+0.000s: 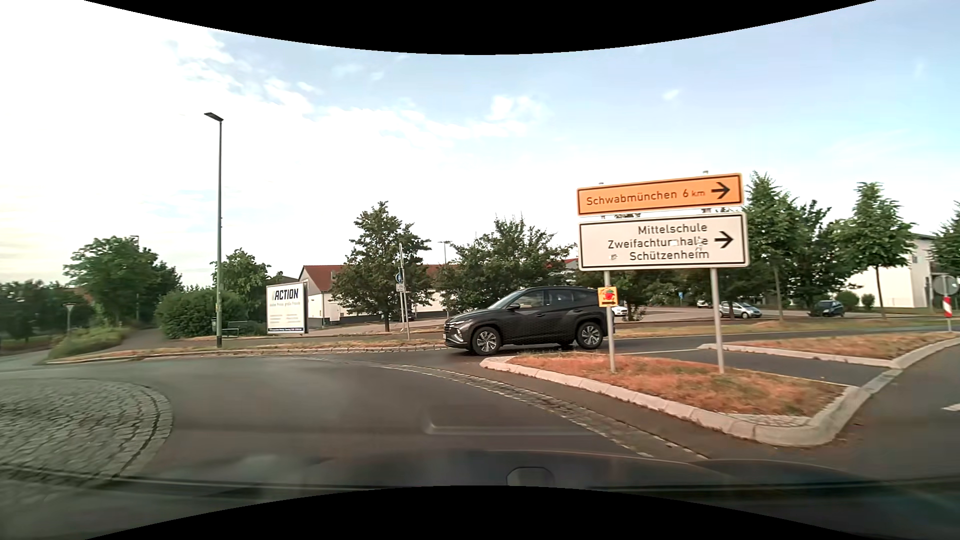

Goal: Follow the waypoints while adhering to traffic rules and regulations

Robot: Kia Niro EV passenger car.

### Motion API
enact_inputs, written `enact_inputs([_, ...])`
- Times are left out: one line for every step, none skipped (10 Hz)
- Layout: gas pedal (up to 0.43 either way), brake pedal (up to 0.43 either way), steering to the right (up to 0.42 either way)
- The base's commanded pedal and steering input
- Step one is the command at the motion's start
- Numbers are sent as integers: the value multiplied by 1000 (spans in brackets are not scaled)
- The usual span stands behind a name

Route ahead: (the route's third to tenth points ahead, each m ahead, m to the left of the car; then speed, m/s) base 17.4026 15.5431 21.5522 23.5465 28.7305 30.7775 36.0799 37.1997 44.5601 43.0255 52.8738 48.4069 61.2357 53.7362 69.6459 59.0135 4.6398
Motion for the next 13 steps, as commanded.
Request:
enact_inputs([110,0,-249])
enact_inputs([98,0,-252])
enact_inputs([98,0,-266])
enact_inputs([98,0,-279])
enact_inputs([98,0,-292])
enact_inputs([98,0,-305])
enact_inputs([98,0,-307])
enact_inputs([98,0,-307])
enact_inputs([98,0,-307])
enact_inputs([98,0,-307])
enact_inputs([98,0,-311])
enact_inputs([98,0,-318])
enact_inputs([98,0,-322])
